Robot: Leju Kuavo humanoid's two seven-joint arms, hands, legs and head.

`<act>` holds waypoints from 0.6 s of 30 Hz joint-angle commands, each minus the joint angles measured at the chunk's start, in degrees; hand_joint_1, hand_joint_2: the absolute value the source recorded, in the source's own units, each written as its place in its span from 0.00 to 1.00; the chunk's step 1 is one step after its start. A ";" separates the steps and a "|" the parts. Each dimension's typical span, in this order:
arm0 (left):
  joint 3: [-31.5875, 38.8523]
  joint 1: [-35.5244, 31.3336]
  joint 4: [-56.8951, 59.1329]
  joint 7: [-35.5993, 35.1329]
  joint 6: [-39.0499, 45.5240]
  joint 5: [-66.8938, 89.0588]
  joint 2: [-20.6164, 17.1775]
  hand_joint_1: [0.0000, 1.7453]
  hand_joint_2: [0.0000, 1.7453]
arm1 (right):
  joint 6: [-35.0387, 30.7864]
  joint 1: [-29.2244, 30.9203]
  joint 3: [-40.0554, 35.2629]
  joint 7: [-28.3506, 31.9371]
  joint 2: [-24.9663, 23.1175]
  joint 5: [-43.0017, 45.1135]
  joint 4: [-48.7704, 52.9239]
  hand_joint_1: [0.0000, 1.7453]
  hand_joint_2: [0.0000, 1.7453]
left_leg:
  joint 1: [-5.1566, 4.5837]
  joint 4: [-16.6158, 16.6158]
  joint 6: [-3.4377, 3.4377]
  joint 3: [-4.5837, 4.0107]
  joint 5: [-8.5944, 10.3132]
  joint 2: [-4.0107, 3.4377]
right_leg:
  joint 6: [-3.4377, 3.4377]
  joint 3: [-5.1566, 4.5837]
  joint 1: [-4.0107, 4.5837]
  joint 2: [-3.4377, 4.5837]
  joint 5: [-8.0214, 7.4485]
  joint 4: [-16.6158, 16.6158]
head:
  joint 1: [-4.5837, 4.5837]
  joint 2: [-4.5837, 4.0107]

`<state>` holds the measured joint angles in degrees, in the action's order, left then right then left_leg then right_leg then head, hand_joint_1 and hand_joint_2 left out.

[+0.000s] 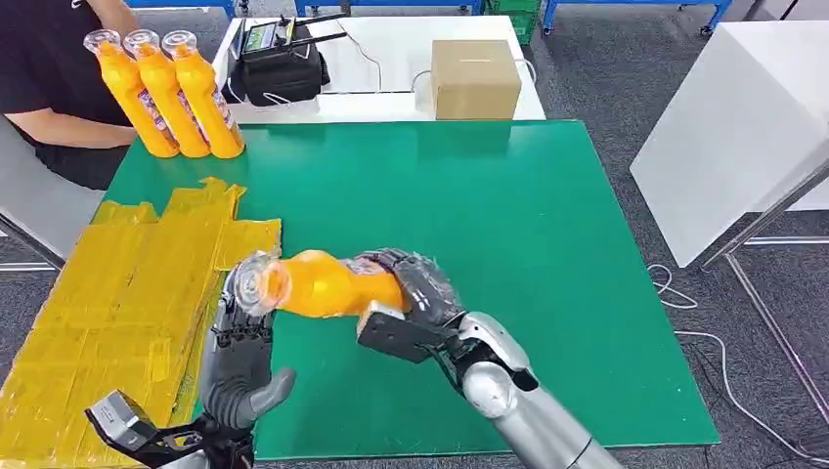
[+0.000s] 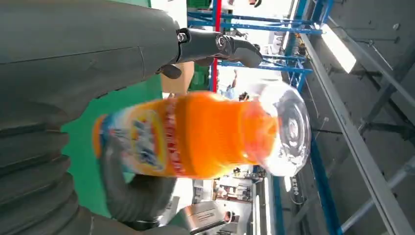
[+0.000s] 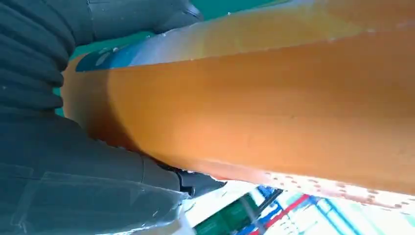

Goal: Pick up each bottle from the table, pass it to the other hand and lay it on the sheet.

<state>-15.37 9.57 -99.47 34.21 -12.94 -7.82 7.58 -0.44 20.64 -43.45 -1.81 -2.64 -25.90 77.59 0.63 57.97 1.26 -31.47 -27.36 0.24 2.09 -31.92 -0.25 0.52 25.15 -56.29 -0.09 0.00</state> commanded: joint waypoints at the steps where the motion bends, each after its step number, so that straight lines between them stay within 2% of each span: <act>1: 3.99 -0.95 1.63 0.11 0.58 -1.19 -0.69 0.00 1.00 | 1.54 3.64 -12.30 0.05 -1.09 -1.38 -5.97 1.00 1.00 | -0.01 -0.11 -0.04 0.17 0.00 -0.17 | -0.06 0.09 0.00 0.11 -0.03 0.06 | 0.00 0.00; 18: 5.25 -0.64 1.85 -0.16 1.23 -3.00 -0.14 0.00 1.00 | 3.09 4.17 -16.30 0.35 -1.11 -0.88 -8.78 1.00 1.00 | -0.02 -0.08 -0.01 0.10 0.00 -0.07 | -0.02 0.07 -0.02 0.03 -0.01 0.05 | -0.04 0.00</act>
<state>-12.96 9.73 -99.47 34.51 -12.33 -9.57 7.58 1.75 21.74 -53.27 -1.79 -4.20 -27.19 75.12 0.63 57.96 1.26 -31.48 -27.36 0.25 2.09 -31.93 -0.26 0.51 25.16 -56.29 -0.13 0.00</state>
